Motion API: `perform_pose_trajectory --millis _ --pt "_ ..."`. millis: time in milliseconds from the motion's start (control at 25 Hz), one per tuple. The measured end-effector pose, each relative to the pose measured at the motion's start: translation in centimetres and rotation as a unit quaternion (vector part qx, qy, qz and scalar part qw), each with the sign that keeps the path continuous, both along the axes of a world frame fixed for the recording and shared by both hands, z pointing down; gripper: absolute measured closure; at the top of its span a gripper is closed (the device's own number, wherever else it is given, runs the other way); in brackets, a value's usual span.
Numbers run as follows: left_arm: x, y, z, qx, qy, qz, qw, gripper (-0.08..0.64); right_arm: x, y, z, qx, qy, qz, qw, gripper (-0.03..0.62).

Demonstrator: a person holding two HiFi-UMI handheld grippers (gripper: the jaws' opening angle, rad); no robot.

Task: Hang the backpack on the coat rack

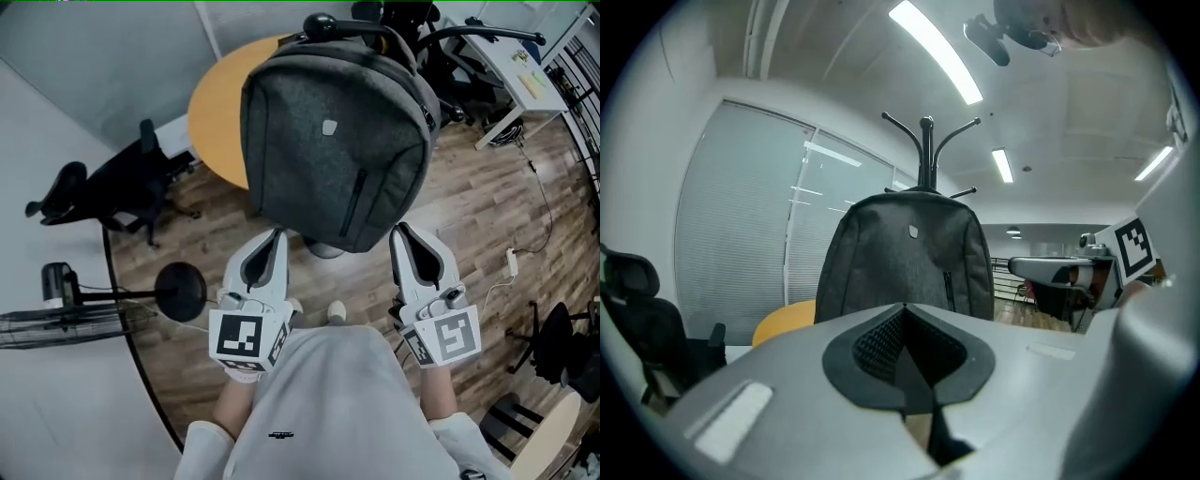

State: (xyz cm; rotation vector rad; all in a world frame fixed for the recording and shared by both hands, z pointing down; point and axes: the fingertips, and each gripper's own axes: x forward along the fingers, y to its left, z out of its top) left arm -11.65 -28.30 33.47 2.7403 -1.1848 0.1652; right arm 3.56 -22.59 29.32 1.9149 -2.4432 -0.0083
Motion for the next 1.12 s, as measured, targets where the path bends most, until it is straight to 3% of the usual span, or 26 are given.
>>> perform_pose_trajectory --millis 480,1120 --pt "1.3 3.0 4.5 -0.05 -0.04 0.033 0.9974 0.541 0.0 0.4 3.0 -0.02 0.003 0.013 1.0 0.6" --pt "2.3 3.7 5.3 -0.05 -0.048 0.044 0.9966 0.541 0.7 0.5 3.9 -0.029 0.01 0.016 0.999 0.601"
